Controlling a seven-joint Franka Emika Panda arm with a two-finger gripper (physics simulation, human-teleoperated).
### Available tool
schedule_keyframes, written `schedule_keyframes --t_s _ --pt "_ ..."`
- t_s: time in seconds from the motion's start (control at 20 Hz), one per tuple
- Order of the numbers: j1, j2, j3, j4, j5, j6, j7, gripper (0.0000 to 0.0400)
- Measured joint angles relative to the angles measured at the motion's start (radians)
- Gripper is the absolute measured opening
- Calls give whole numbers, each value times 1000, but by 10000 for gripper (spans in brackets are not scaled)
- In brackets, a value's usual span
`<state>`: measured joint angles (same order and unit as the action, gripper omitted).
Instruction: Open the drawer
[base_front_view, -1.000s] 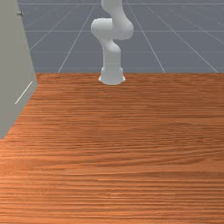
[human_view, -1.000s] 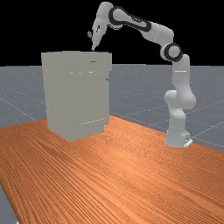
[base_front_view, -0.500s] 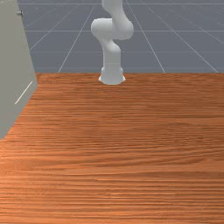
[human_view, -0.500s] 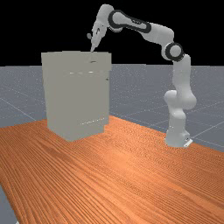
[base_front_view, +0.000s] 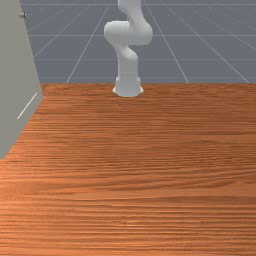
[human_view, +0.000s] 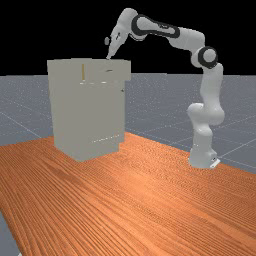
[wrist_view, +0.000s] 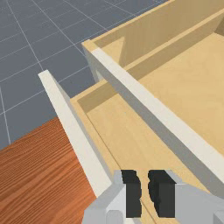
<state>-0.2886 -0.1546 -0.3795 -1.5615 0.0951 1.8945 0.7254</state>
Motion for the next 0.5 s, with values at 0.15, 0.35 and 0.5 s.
schedule_keyframes --t_s 0.15,0.35,0.5 --pt "31 -101 54 -111 10 20 -3 35" --pt "90 -158 157 -237 9 42 65 10" --pt "161 -215 252 -299 12 54 131 16"
